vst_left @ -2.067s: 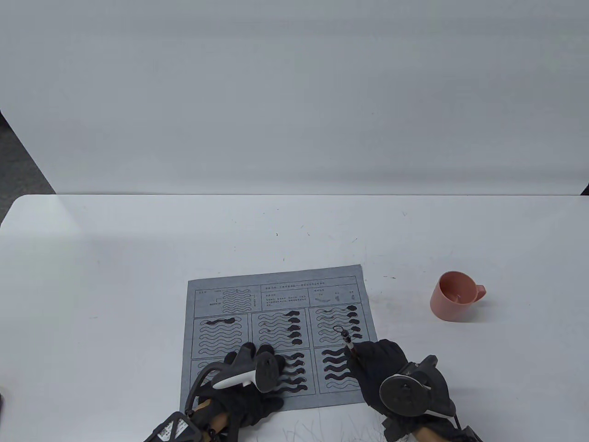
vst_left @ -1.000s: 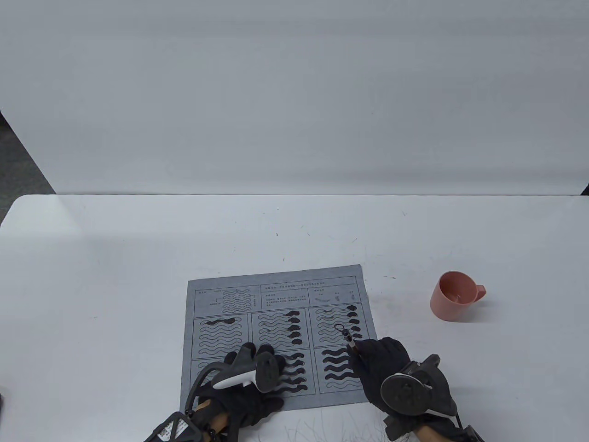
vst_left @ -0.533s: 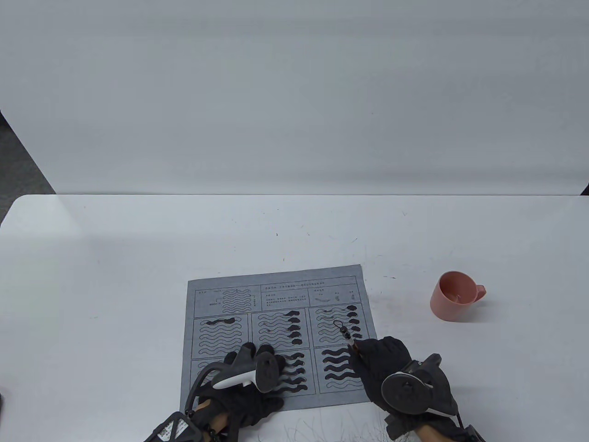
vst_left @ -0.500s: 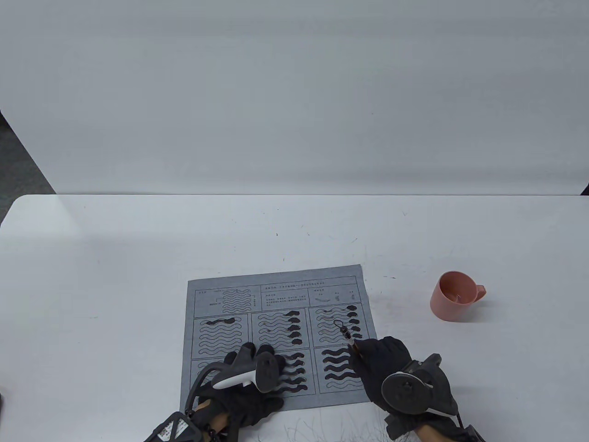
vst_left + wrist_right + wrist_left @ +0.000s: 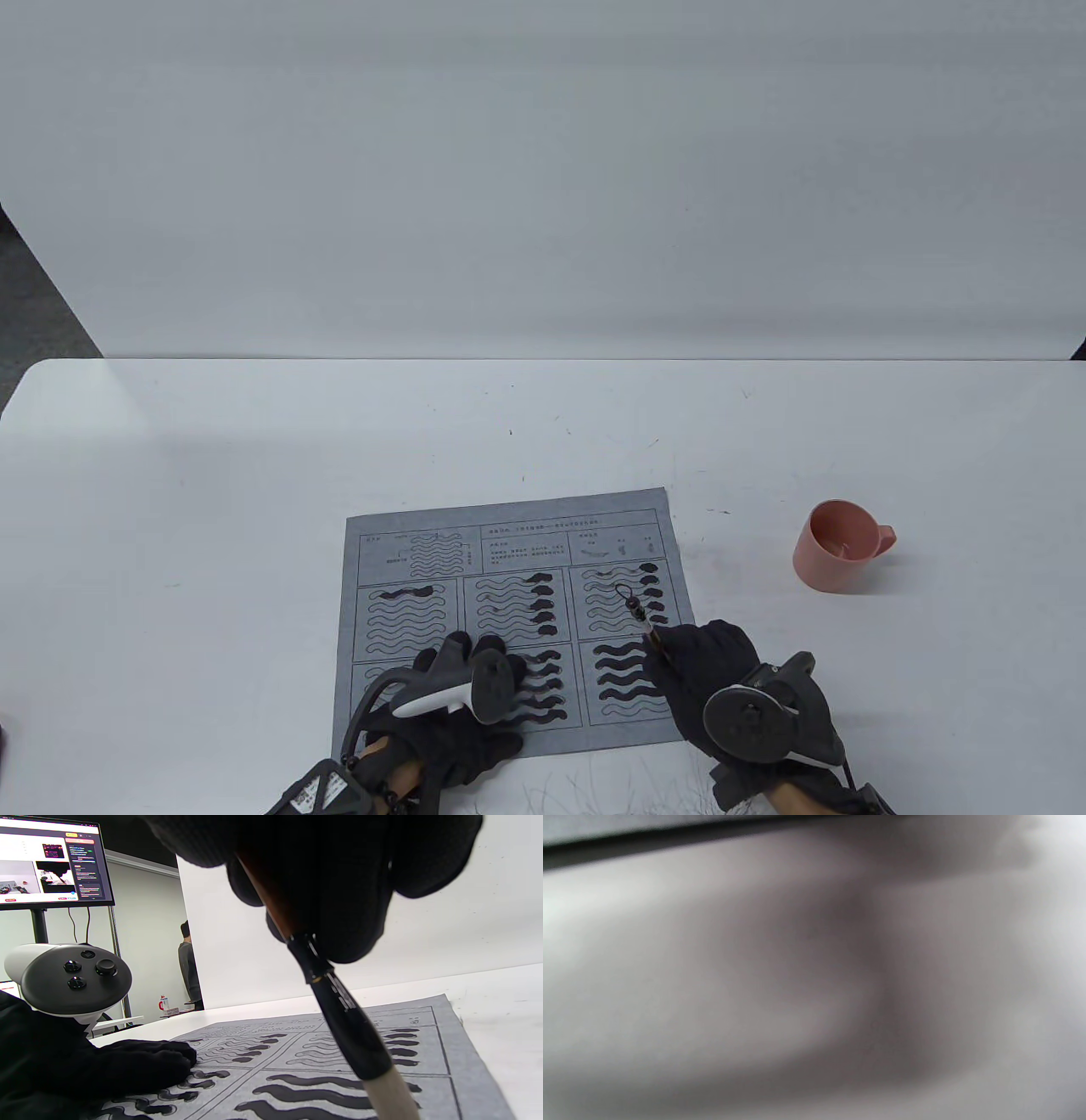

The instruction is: Trace patterns on water writing practice cloth with Chinese brush

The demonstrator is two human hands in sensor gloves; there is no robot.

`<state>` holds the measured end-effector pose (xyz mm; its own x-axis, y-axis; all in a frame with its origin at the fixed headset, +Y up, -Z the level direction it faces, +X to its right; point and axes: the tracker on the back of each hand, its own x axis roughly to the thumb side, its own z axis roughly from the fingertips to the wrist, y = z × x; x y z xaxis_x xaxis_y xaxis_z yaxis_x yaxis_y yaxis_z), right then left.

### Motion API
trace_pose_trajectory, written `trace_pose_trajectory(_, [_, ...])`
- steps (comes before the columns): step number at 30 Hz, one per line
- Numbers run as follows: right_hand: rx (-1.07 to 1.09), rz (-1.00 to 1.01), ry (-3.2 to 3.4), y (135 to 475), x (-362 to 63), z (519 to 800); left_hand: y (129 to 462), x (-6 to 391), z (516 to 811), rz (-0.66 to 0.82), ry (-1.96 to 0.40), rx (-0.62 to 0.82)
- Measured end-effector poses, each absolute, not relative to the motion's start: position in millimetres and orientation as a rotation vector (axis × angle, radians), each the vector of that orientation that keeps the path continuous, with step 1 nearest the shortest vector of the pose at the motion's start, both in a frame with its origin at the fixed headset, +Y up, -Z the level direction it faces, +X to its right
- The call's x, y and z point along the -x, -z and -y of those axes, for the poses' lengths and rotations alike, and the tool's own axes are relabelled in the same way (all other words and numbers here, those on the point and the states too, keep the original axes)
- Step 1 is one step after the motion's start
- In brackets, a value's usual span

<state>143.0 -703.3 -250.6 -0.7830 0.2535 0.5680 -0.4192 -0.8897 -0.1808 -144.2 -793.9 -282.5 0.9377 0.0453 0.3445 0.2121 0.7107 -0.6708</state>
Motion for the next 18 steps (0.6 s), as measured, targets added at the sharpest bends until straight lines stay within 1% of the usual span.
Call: trace_pose_trajectory(18, [-0.772,0.426,-2.635,251.3,-144.2,703.1,282.5,144.2,794.0,0.352,0.095,0.779])
